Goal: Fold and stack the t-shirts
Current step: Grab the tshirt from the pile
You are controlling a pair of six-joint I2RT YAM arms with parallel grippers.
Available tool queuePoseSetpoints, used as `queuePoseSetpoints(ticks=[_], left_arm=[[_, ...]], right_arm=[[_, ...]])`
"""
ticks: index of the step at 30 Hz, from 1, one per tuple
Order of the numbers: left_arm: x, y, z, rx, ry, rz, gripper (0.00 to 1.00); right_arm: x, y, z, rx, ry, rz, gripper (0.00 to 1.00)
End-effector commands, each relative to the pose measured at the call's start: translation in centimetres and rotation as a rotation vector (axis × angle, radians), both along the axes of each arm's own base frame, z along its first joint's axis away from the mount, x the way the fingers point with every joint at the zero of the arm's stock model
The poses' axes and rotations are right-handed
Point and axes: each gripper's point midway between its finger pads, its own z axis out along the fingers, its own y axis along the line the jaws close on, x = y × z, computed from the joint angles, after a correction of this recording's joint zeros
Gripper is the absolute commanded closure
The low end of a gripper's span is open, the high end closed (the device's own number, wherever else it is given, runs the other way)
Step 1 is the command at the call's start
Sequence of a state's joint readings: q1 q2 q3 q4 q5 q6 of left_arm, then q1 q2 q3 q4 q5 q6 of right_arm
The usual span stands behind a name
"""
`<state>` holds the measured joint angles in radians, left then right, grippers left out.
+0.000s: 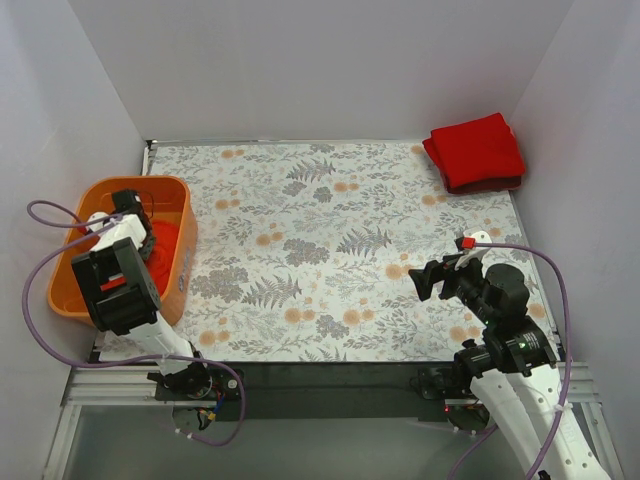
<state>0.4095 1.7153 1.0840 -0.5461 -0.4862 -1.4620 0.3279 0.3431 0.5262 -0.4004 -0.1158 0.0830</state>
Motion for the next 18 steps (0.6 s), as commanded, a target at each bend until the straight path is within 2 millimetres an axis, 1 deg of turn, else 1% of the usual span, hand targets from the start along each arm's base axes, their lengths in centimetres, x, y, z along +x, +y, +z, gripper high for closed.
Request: queuePoseSetpoints(ticks=[1,2,4,5,8,9,10,11,12,14,15,18], left_arm=[[-1.4,0.0,-1.2,-0.003,0.048,0.019,0.72],[-1.5,0.0,-1.2,0.001,0.053,0.016,0.84],[-1.8,0.2,-0.7,0.015,0.063,0.028,1.0],[-1.8,0.4,-0.4,0.02,0.06,0.031,1.0],[-1.5,0.6,1.3,0.04,0.037,0.034,1.0],[-0.8,0.8,3.0,0.06,-0.001,0.031,1.0],[-0.1,1.0,5.3,0.087,-0.044,0.019,1.0],[-0.2,1.0,5.3,0.092,-0.036,0.022,1.0],[0.6,1.1,7.8,0.13,-0.085,0.004,1.0],[1.2,1.2,10.7,0.196,-0.125,-0.01,1.0],[1.6,1.4,13.3,0.238,-0.168,-0.02,1.0],[2.2,1.4,17.0,0.308,-0.217,-0.032,1.0]], right_arm=[[0.4,0.3,1.1,0.025,-0.035,0.004,0.02],[0.4,0.3,0.9,0.024,-0.031,0.004,0.02],[0.4,0.3,0.9,0.022,-0.03,0.001,0.02],[0.4,0.3,0.9,0.024,-0.029,0.001,0.02],[0.4,0.3,0.9,0.023,-0.029,-0.001,0.02],[0.4,0.2,0.9,0.023,-0.031,-0.002,0.02],[0.4,0.2,0.9,0.022,-0.03,-0.005,0.01],[0.4,0.2,0.9,0.022,-0.03,-0.005,0.01],[0.4,0.2,0.8,0.022,-0.028,-0.004,0.02],[0.5,0.2,0.9,0.022,-0.028,-0.005,0.02],[0.5,0.2,0.9,0.021,-0.027,-0.007,0.02],[0.5,0.2,0.9,0.021,-0.028,-0.007,0.02]])
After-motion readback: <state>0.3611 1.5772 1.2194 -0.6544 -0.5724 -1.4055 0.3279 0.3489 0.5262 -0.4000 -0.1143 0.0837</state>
